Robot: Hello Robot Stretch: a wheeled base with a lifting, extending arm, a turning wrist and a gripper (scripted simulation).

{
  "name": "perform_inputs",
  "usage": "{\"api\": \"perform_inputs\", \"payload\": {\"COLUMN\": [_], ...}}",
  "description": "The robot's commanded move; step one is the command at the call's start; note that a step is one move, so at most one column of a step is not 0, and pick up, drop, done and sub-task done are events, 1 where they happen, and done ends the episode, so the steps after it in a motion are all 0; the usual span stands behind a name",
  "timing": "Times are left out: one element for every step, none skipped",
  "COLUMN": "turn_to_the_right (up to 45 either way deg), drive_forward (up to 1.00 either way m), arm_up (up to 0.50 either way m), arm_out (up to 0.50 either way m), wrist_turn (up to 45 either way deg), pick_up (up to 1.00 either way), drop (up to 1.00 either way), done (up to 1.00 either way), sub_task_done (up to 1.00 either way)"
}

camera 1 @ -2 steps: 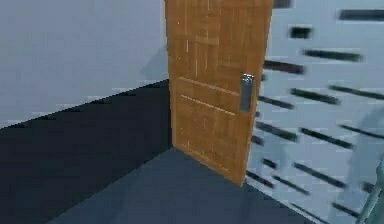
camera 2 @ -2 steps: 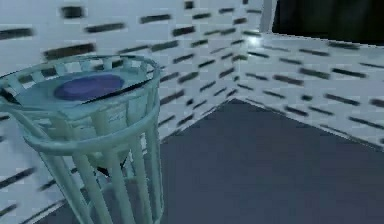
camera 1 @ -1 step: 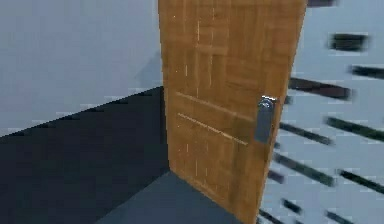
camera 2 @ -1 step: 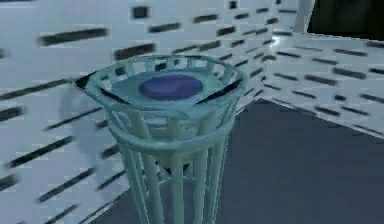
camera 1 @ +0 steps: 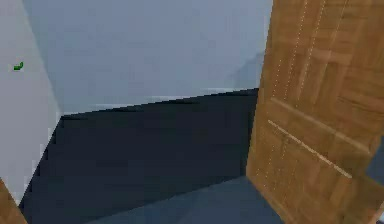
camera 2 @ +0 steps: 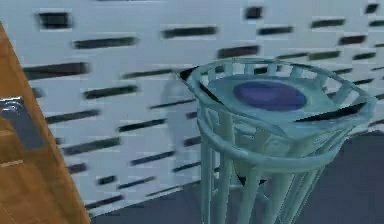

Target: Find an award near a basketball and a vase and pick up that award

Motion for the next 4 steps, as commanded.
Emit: {"api": "perform_inputs", "payload": {"turn_to_the_right": [0.0, -3.0, 0.0, 27.0], "drive_forward": [1.00, 0.00, 0.65, 0.00], "arm_up": [0.00, 0.00, 0.00, 0.00], "arm_out": [0.00, 0.00, 0.00, 0.00], "wrist_turn": [0.0, 0.0, 0.0, 0.0], "pick_up": [0.00, 0.00, 0.00, 0.00], "drop": [0.00, 0.00, 0.00, 0.00], "done": [0.00, 0.00, 0.00, 0.00], "sub_task_done": [0.00, 0.00, 0.00, 0.00]}}
